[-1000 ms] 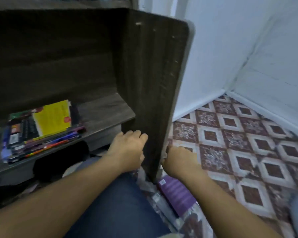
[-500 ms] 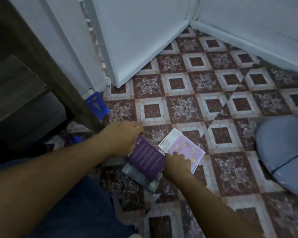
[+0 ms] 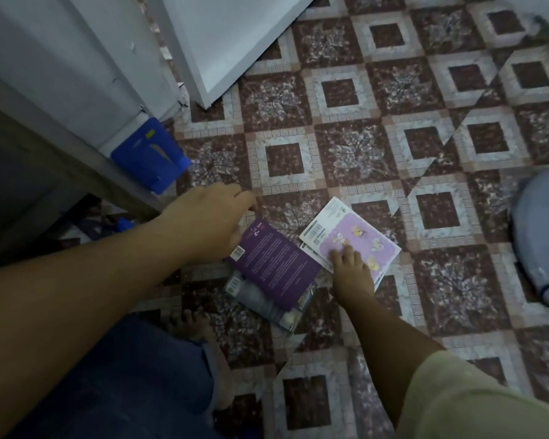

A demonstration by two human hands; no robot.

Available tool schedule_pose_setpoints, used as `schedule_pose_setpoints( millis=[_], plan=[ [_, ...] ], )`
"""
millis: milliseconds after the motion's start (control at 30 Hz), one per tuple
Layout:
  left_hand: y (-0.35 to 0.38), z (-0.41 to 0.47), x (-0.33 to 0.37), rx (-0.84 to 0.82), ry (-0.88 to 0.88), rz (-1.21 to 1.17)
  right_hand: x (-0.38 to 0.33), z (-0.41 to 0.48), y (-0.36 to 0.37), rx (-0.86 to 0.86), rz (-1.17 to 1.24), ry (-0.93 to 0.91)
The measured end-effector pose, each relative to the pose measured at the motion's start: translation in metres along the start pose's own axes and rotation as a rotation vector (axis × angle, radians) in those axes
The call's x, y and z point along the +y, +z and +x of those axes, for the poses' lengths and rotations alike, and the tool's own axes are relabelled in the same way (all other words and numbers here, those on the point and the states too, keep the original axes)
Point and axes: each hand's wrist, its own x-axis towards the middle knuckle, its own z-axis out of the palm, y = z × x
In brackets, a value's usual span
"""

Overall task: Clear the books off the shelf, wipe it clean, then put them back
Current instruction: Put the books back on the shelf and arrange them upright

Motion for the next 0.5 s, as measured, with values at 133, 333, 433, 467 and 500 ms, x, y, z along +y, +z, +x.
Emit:
schedule_pose_setpoints(
  millis=[133, 333, 433, 467, 500],
  plan=[
    [0.007, 0.001, 0.001, 0.026, 0.009, 0.005, -0.002, 0.009, 0.013, -0.026, 0.037, 0.074],
    [0.010, -0.003, 0.001, -0.001, 0.012, -0.017, 0.004, 0.022, 0.002, 0.031, -0.056, 0.036],
    [0.009, -0.003, 0.000, 0.009, 0.000, -0.045, 0.010, 0.035, -0.010, 0.043, -0.160, -0.019],
    [0.009, -0.003, 0.001, 0.008, -0.003, -0.051, 0.013, 0.041, -0.009, 0.038, -0.184, -0.018],
    [0.010, -0.005, 0.003, 0.004, -0.003, -0.058, 0.017, 0.044, -0.005, 0.042, -0.199, -0.002]
  ],
)
